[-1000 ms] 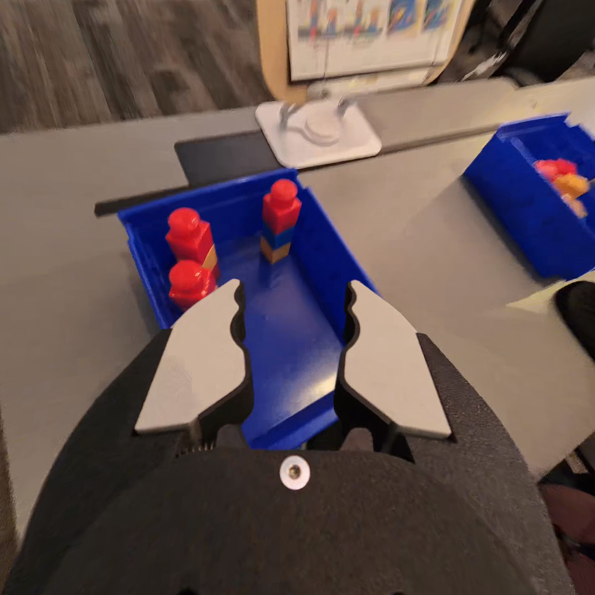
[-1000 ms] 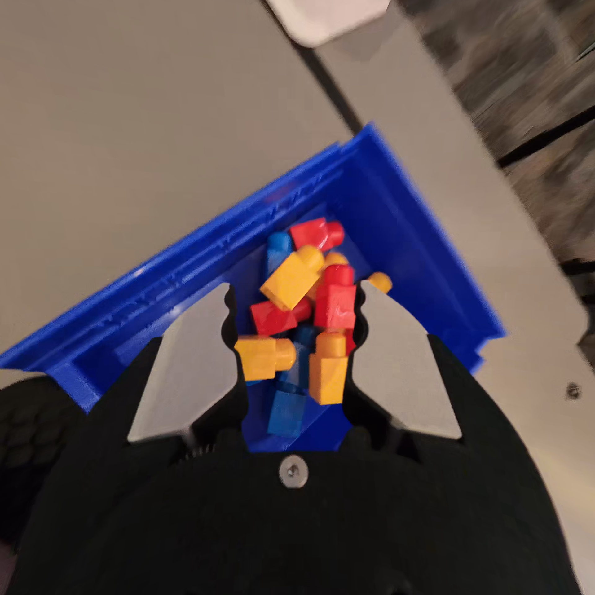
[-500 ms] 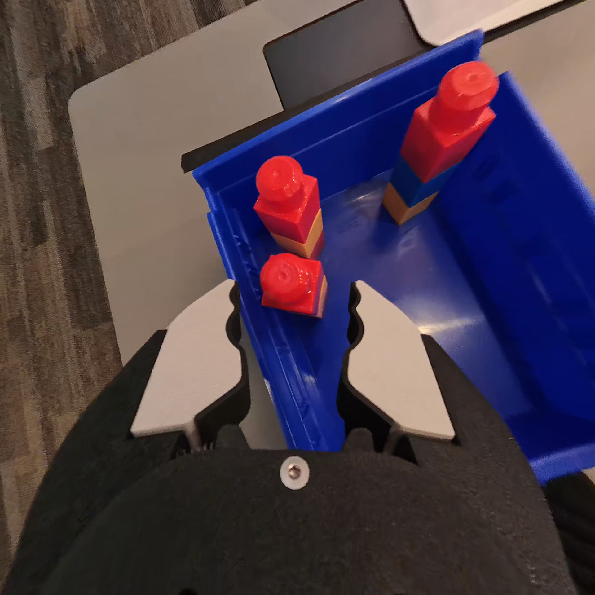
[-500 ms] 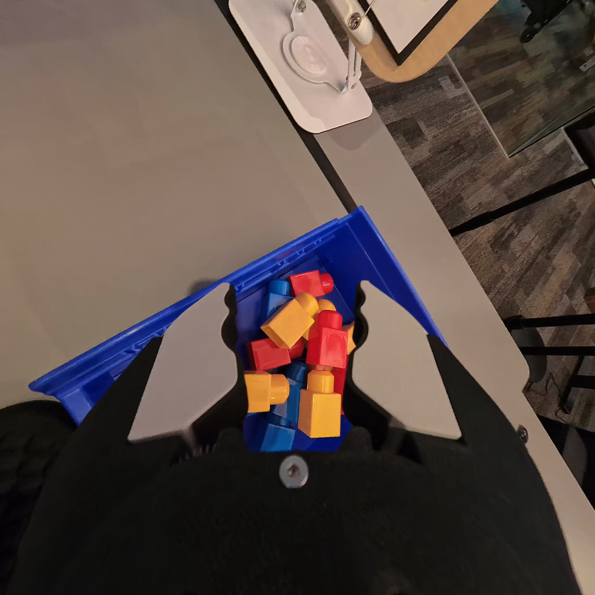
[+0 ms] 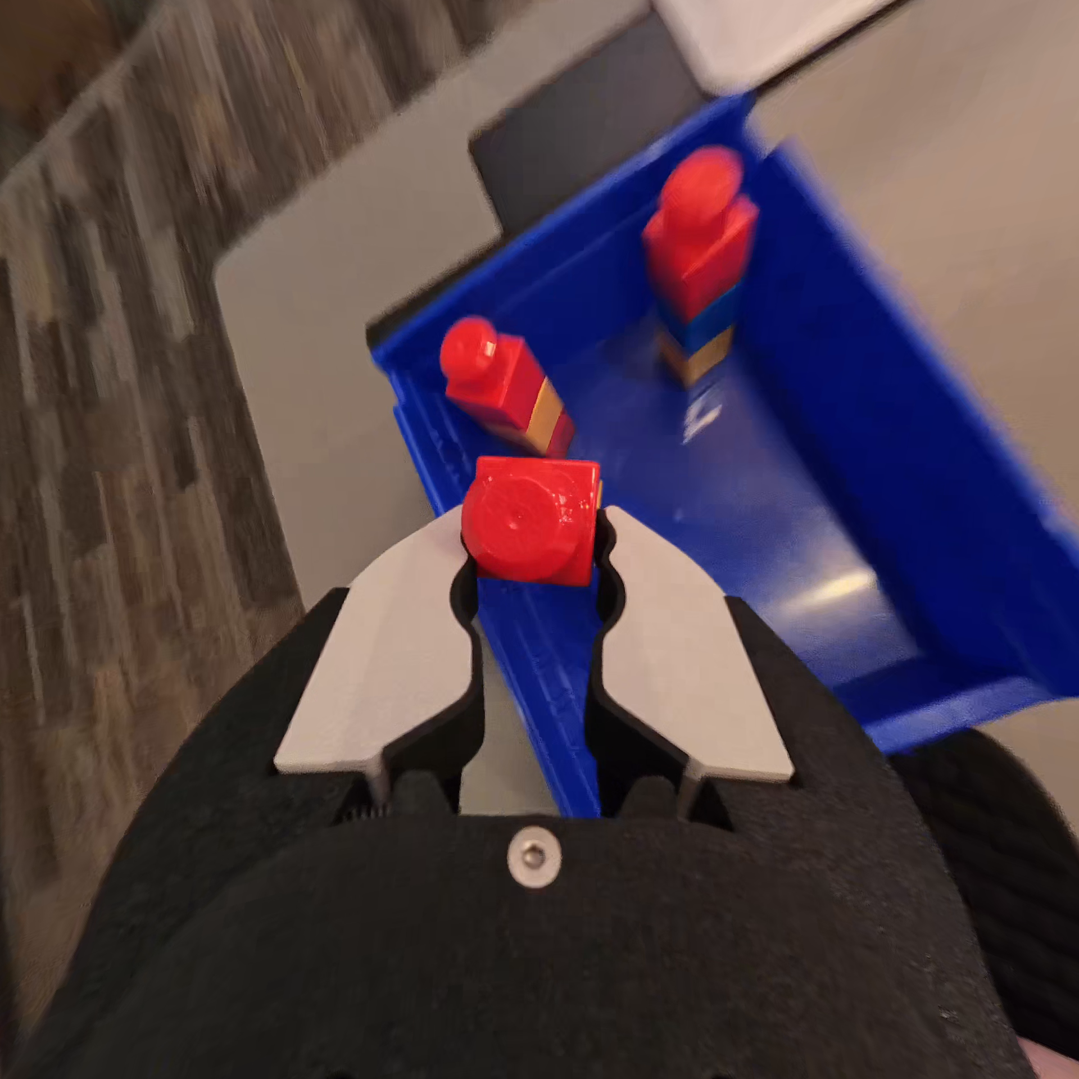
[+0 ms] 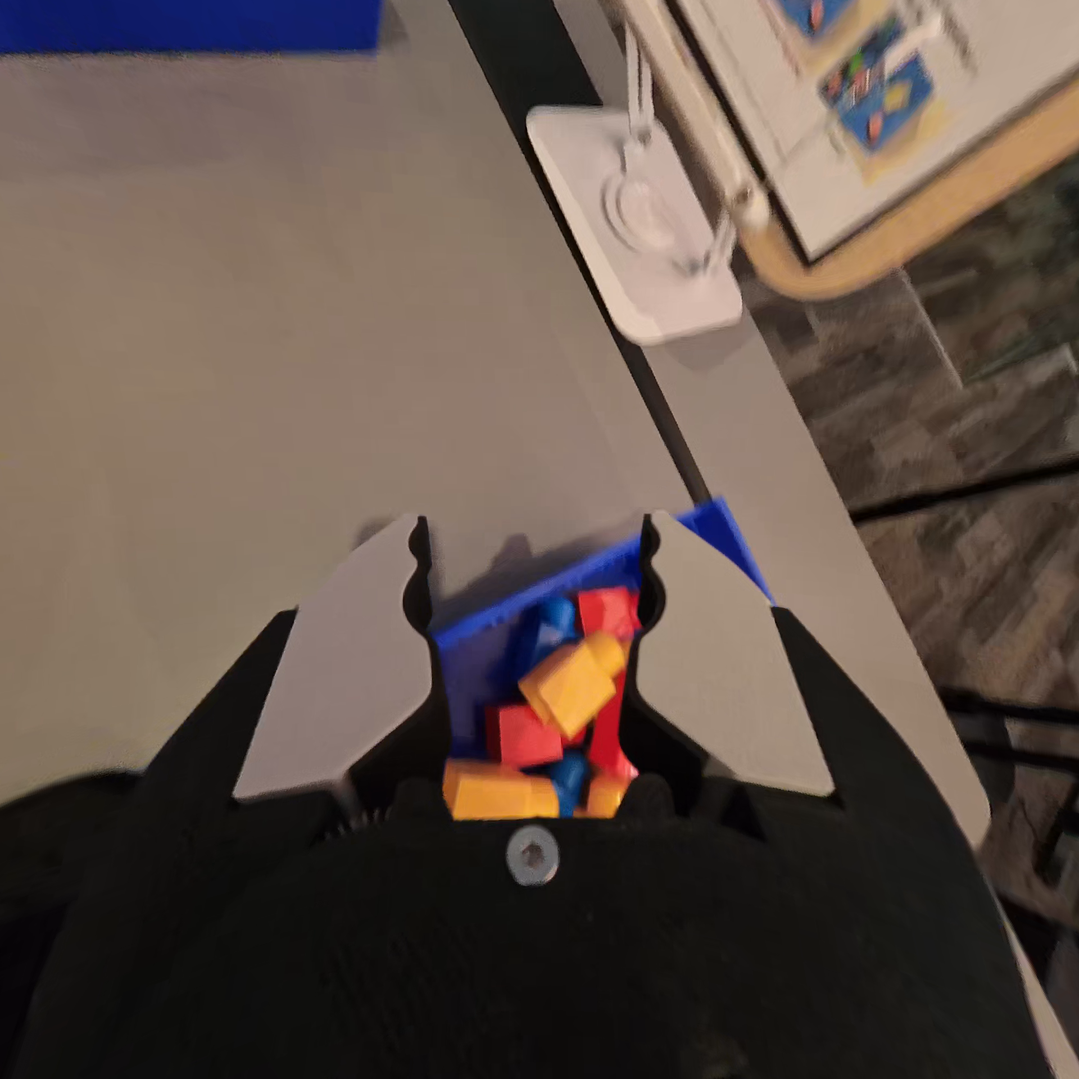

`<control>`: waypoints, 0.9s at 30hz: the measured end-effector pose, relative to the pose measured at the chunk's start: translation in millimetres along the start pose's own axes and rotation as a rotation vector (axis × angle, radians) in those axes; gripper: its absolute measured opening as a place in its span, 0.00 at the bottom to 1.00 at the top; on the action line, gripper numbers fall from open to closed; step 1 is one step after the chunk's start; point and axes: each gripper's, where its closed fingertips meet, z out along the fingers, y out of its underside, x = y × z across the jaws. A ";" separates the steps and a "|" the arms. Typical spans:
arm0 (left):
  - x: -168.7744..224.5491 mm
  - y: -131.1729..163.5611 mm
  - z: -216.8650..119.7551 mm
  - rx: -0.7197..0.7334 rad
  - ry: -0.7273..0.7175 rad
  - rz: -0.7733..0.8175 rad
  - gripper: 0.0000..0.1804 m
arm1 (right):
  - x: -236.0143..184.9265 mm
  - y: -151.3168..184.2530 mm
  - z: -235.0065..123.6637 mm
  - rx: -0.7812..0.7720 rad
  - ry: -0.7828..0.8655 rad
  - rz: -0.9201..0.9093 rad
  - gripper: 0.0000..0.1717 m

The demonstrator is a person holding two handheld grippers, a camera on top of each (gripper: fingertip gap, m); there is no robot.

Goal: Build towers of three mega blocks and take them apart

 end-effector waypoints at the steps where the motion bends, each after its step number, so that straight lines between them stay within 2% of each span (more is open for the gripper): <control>1: 10.9 -15.4 -20.1 0.088 0.033 0.000 0.20 | -6.5 -18.6 3.5 0.057 -0.014 -0.018 0.40; 4: 61.0 -64.0 -76.8 0.366 0.199 0.037 0.20 | -38.1 -90.5 15.6 0.295 -0.086 -0.034 0.40; 6: 96.2 -90.8 -103.4 0.506 0.277 0.105 0.20 | -73.5 -140.2 19.3 0.490 -0.207 -0.003 0.40; 8: 134.0 -109.0 -118.9 0.587 0.341 0.201 0.20 | -103.8 -170.1 23.3 0.605 -0.301 0.019 0.41; 10: 164.8 -124.5 -127.1 0.648 0.367 0.261 0.20 | -118.3 -183.5 28.2 0.664 -0.310 0.012 0.43; 14: 216.3 -133.5 -123.8 0.643 0.419 0.370 0.20 | -123.7 -183.0 34.3 0.715 -0.256 -0.079 0.45; 17: 243.5 -135.8 -118.7 0.636 0.468 0.414 0.20 | -130.1 -175.2 40.0 0.707 -0.327 -0.083 0.44; 20: 264.8 -134.2 -113.6 0.612 0.539 0.439 0.20 | -142.0 -165.6 47.1 0.671 -0.442 -0.086 0.39; 23: 276.2 -131.9 -106.4 0.582 0.558 0.460 0.20 | -149.3 -157.7 49.2 0.670 -0.524 -0.100 0.24; 27: 286.7 -131.0 -99.6 0.561 0.547 0.466 0.21 | -154.7 -147.3 51.7 0.646 -0.618 -0.094 0.22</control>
